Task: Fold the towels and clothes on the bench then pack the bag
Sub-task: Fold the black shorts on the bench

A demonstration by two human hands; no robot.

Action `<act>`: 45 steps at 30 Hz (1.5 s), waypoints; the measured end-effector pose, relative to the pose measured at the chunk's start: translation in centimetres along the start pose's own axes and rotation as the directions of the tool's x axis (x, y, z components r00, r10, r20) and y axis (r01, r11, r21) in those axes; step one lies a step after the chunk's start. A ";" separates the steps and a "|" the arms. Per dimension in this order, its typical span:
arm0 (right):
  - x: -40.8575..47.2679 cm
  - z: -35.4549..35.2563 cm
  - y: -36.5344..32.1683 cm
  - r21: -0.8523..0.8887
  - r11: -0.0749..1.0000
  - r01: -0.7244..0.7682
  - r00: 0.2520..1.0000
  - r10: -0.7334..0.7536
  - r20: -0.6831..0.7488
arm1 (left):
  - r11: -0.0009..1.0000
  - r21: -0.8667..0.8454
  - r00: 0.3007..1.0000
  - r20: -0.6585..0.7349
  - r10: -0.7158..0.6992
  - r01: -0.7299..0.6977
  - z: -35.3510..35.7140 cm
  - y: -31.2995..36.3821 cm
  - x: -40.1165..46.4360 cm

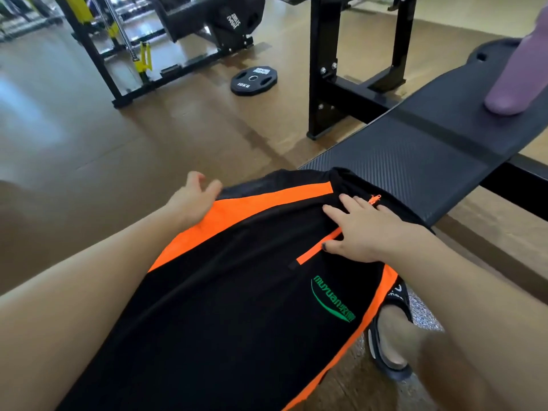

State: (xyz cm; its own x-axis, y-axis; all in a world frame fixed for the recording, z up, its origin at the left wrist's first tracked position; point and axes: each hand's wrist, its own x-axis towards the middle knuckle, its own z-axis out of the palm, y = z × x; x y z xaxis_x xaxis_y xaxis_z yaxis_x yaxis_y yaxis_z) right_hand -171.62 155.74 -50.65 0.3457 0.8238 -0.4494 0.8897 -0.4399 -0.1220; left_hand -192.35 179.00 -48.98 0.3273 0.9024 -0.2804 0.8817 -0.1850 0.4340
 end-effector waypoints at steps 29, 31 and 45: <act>-7.9 10.0 3.3 0.988 -0.020 -0.156 0.953 0.259 0.156 | 0.487 0.475 0.663 0.339 0.667 -0.733 12.2 -0.8 -23.4; -8.2 10.5 2.2 0.986 -0.024 -0.165 0.967 0.191 0.166 | 0.477 0.522 0.684 0.335 0.647 -0.707 12.6 -1.9 -24.1; -10.9 11.1 4.3 0.916 0.265 -0.300 0.931 -0.128 0.342 | 0.563 0.445 0.715 0.363 0.598 -0.697 12.2 -2.7 -24.0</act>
State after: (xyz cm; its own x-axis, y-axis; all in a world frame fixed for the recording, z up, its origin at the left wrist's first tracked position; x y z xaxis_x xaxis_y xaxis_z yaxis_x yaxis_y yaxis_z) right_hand -174.87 140.90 -56.13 0.1062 0.7007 -0.7055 -0.1417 -0.6916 -0.7082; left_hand -198.45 153.13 -53.85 0.8844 0.3929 -0.2520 0.4191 -0.9060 0.0585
